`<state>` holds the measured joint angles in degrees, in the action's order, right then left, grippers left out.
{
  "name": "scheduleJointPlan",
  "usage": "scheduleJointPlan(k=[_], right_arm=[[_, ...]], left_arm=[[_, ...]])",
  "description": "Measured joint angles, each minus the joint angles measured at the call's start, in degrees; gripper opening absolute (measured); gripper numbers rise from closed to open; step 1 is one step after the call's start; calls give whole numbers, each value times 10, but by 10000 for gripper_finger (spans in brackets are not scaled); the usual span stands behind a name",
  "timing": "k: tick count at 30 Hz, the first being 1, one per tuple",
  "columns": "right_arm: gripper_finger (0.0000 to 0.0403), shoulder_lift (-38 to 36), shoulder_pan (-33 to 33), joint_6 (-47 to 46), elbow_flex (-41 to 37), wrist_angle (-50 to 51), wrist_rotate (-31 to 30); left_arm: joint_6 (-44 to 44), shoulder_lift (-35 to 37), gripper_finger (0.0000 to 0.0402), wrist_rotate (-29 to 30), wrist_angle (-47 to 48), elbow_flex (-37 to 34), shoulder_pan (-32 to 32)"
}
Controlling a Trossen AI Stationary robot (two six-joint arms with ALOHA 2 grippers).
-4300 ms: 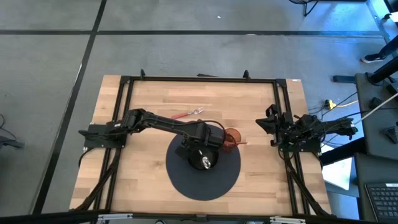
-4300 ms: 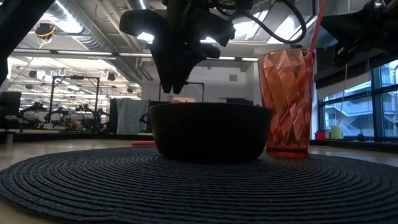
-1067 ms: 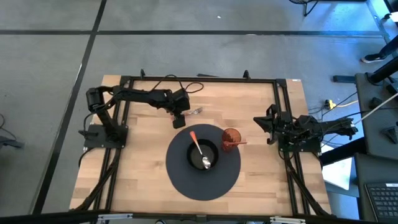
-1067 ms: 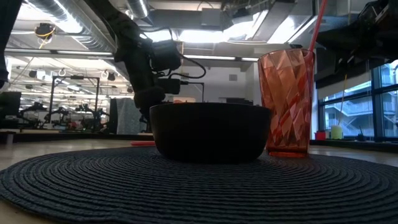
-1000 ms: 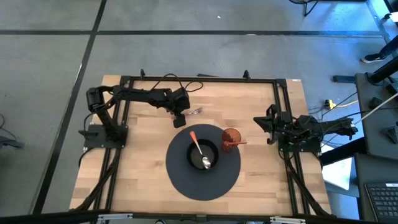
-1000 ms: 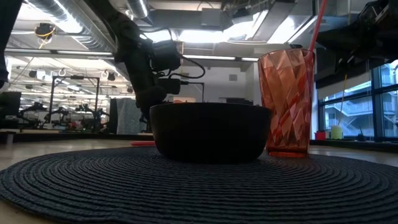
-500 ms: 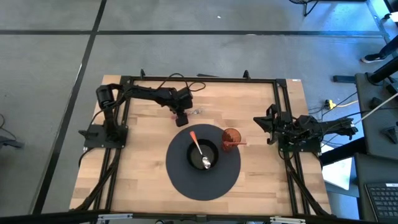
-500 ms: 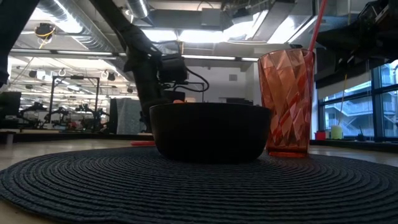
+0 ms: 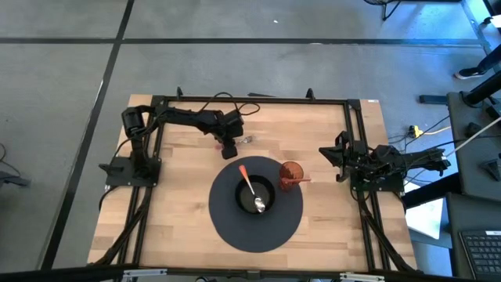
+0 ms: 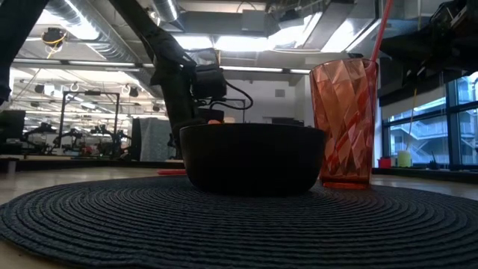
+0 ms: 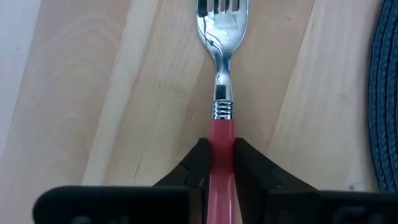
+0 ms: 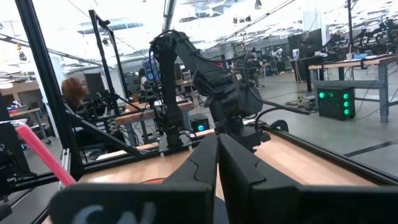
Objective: Pick & Place Utensil
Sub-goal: Put the pink fork into the black bowl on the dark blue mat
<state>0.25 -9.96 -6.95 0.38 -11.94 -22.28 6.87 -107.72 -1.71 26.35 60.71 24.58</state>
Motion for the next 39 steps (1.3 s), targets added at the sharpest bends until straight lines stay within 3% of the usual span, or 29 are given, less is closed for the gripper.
scheduleJointPlan(k=[10, 25, 34, 39], right_arm=[[16, 0, 0, -3, 0, 0, 0], [16, 0, 0, -2, 0, 0, 0], [16, 0, 0, -2, 0, 0, 0], [16, 0, 0, -2, 0, 0, 0]], left_arm=[[16, 37, 38, 60, 16, 1, -14], [29, 80, 38, 107, 37, 18, -15], [28, 200, 38, 132, 119, 81, -21], [8, 226, 38, 154, 203, 126, -70]])
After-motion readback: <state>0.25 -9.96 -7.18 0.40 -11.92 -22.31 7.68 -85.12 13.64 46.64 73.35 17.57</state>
